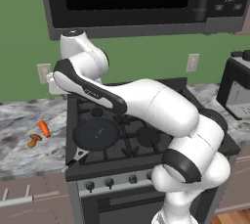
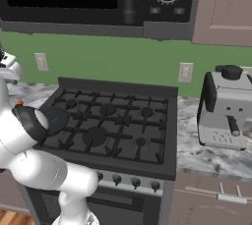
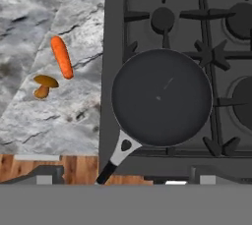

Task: Put the mushroom and carrot in the pan. Then turn on the front left burner and set the heat to medium.

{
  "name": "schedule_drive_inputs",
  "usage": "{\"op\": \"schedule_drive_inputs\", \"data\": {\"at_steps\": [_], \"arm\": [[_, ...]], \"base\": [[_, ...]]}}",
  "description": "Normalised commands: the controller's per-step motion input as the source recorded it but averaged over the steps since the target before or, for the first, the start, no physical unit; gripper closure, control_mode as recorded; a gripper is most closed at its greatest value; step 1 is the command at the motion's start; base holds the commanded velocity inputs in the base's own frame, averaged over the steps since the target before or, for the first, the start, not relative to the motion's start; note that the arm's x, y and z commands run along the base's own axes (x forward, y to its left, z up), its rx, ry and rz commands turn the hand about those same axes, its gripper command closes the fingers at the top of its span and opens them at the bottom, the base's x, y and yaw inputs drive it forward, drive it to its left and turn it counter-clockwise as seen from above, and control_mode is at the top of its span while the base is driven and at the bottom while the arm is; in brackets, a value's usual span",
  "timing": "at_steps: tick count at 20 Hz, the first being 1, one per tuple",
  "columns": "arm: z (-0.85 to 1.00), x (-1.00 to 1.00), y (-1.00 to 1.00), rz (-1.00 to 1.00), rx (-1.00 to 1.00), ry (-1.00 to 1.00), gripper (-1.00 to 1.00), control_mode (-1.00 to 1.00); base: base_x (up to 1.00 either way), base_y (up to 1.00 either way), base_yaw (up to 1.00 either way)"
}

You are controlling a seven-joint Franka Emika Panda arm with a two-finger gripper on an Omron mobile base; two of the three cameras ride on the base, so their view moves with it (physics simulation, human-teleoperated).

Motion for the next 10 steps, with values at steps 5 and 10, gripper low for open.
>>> {"op": "schedule_drive_inputs", "data": {"at_steps": [5,10], "arm": [[-0.75,0.34,0.02,-0.16,0.11,0.00,-1.00,-1.00],[-0.41,0.09,0.00,-0.01,0.12,0.00,-1.00,-1.00]], "base": [[0.00,0.00,0.00],[0.00,0.00,0.00]]}}
